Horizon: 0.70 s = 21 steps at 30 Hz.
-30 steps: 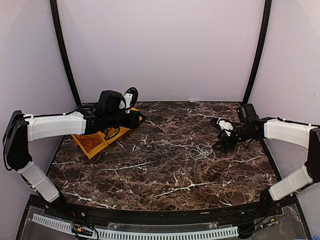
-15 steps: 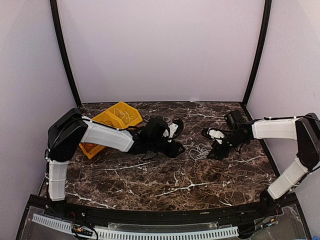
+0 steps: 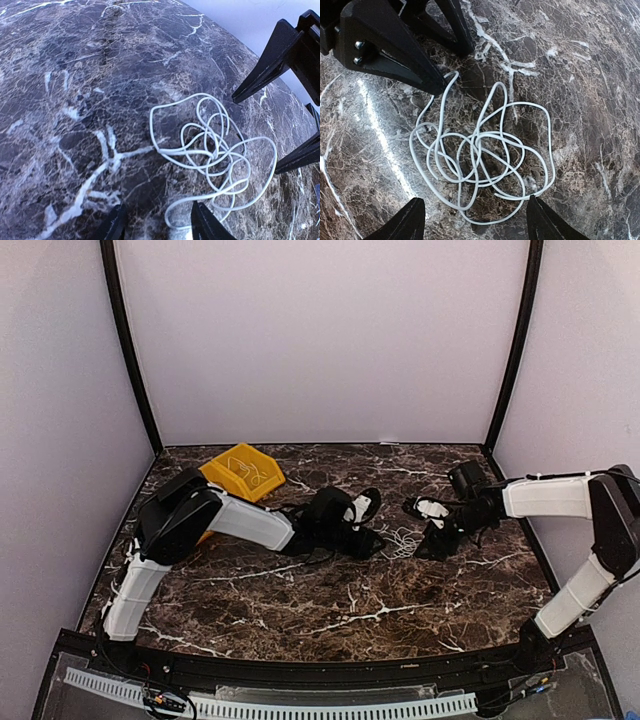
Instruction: Untangle the cables
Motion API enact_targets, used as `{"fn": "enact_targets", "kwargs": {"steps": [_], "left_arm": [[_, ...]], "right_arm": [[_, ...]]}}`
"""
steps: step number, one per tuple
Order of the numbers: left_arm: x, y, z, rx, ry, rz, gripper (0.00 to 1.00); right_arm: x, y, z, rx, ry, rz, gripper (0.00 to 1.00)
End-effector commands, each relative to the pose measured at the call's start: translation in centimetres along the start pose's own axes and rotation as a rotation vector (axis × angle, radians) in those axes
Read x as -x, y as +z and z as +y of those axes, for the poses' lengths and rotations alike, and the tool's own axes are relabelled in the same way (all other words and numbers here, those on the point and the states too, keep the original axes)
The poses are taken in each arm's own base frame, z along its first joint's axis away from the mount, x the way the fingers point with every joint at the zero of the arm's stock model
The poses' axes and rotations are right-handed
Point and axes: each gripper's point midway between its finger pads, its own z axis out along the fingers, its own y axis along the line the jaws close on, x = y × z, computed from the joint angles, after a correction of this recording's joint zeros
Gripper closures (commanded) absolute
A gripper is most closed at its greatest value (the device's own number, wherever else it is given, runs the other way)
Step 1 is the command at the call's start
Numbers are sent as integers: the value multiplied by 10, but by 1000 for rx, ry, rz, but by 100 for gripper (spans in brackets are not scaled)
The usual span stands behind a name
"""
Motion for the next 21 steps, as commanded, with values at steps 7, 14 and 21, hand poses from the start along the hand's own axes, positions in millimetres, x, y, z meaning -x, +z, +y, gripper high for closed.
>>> {"fn": "enact_targets", "kwargs": {"steps": [7,14,21], "left_arm": [[14,19,-22,-139,8,-59,88],[22,-18,-30,-128,-32,-97,100],[16,-81,-43,-130,-115,-79,100]], "right_arm": [[11,-4,-6,-30,-6,-19,29],[28,-18,-13,-78,-32,-62,29],[61,-20,30,-8,-219,-95,28]]}}
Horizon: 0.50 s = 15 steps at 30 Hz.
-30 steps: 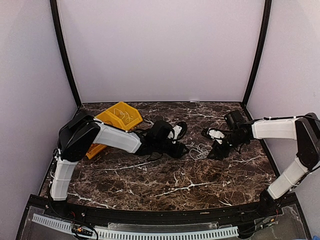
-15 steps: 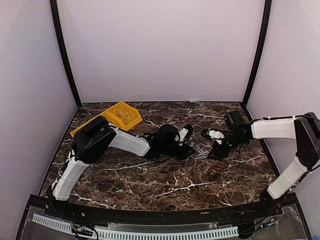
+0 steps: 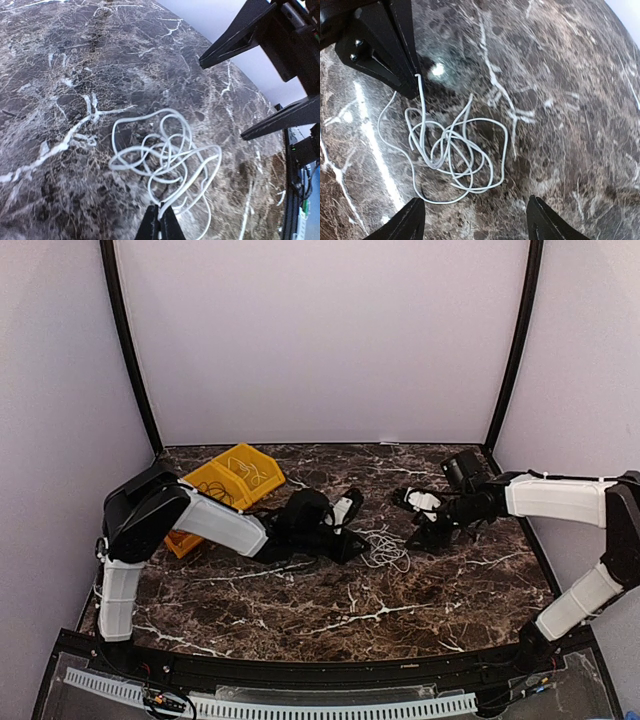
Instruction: Untangle the cables
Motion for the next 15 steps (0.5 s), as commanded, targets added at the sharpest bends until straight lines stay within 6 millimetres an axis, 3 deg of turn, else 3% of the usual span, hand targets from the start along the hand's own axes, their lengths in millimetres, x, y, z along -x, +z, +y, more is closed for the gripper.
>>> {"fn": "enact_targets", "kwargs": {"steps": [1,6,10,12,15], "left_arm": [[30,-45,-31,-46,-42,-74,100],[11,-63,-29,-36,-112,-47,100],[6,-73,-29,-24,-127,-50,100],[4,-79,-28,-12,-132,-47,100],[7,-92,-26,27,-131,-57,100]], "right_arm": [[32,3,23,38,-141,-28,28],[47,37,45,134,-165,-15,28],[49,72,49,165,-143,33,31],[46,86,53,195,-126,60,46],[36,99,56,225,-107,102,86]]}}
